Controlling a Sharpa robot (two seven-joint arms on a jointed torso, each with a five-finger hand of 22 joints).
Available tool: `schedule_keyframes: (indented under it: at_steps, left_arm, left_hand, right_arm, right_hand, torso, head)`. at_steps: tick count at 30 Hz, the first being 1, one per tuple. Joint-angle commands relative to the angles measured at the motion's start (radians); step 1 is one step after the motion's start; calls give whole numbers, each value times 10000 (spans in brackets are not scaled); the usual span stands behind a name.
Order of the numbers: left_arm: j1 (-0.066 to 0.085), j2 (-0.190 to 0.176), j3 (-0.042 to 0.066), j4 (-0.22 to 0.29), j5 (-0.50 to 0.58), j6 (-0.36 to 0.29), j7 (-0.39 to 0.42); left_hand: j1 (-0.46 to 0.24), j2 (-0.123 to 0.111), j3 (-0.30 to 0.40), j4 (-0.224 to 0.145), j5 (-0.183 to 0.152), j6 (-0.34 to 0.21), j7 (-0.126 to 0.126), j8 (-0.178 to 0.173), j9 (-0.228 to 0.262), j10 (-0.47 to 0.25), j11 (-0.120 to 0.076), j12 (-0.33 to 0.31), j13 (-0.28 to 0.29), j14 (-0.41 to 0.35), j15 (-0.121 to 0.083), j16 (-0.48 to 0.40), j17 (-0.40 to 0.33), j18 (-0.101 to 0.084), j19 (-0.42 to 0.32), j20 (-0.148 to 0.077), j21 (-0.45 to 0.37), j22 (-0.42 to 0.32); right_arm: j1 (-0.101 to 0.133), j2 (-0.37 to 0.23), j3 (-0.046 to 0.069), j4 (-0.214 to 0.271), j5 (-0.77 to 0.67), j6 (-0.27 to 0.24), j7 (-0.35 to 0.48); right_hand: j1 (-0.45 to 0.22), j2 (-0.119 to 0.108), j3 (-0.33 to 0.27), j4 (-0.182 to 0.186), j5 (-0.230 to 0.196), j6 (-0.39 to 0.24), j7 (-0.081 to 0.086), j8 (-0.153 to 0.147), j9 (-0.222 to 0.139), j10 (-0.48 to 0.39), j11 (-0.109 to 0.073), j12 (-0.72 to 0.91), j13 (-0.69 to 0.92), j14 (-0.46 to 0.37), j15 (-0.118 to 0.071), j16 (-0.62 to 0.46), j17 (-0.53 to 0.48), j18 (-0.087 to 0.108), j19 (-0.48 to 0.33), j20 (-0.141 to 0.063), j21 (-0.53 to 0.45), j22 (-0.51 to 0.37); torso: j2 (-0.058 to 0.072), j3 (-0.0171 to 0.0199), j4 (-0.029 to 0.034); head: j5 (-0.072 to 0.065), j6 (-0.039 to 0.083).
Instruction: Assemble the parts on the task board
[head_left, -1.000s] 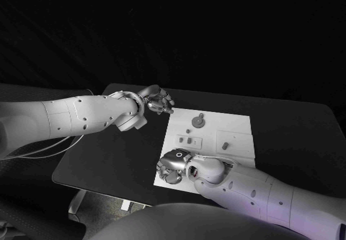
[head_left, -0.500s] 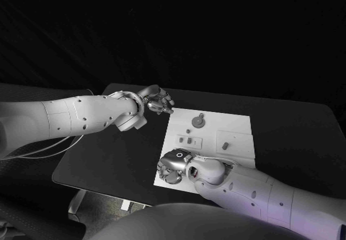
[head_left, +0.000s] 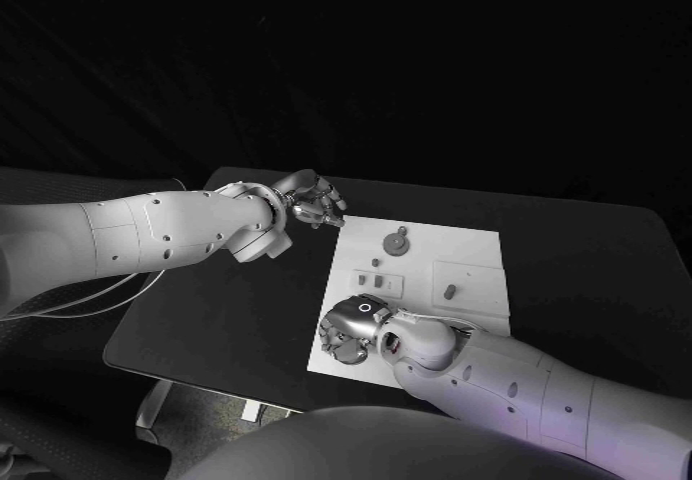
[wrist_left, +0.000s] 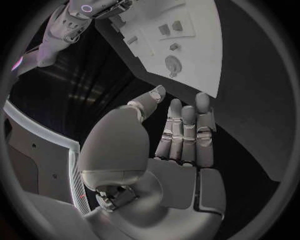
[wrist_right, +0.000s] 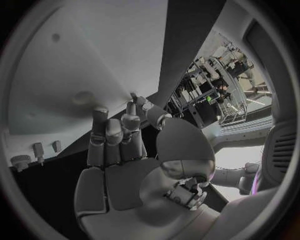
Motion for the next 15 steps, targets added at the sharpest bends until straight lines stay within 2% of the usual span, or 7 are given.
schedule_keyframes:
  at_steps: [1,6,9,15]
  left_arm:
    - [16,-1,7,21,62,31,74]
    - [16,-35,7,31,61,23,74]
    - [16,-84,7,37,61,7,79]
    - [16,-202,7,-9,64,6,-5]
  left_hand:
    - [-16,56,-17,-56,46,4,73,24,6,-82,-1,35,11,-35,-29,68,-6,359,38,-11,-49,204]
    - [-17,55,-17,-58,47,5,73,24,7,-82,-1,37,11,-35,-28,69,-6,360,39,-11,-49,204]
    - [-18,53,-17,-60,47,5,74,25,7,-82,0,38,11,-35,-27,70,-7,360,39,-11,-49,204]
    - [-60,32,-35,-47,46,11,76,29,9,-84,3,41,10,-36,-23,71,-9,358,39,-4,-50,204]
  right_arm:
    - [-10,-27,-3,66,-32,-246,-102]
    - [-7,-134,14,235,-4,-361,-119]
    - [-3,-229,83,361,60,-465,-123]
    - [29,-475,433,615,508,-852,-35]
  right_hand:
    - [16,103,81,12,9,200,120,66,13,84,-3,33,-14,25,-71,34,-14,58,74,3,38,6]
    - [18,133,115,4,8,224,106,85,25,122,-18,30,-16,58,-81,36,-20,57,97,-12,45,3]
    - [20,138,129,0,9,233,101,93,30,138,-23,28,-17,72,-86,36,-23,58,106,-19,49,3]
    - [28,134,151,-6,13,246,93,104,37,161,-30,24,-19,92,-93,35,-28,57,120,-31,54,1]
  torso:
    - [-2,-2,1]
    - [2,-3,5]
    - [0,-3,4]
    - [0,0,-3]
  head:
    - [-25,12]
    - [-34,15]
    - [-34,7]
    - [-44,20]
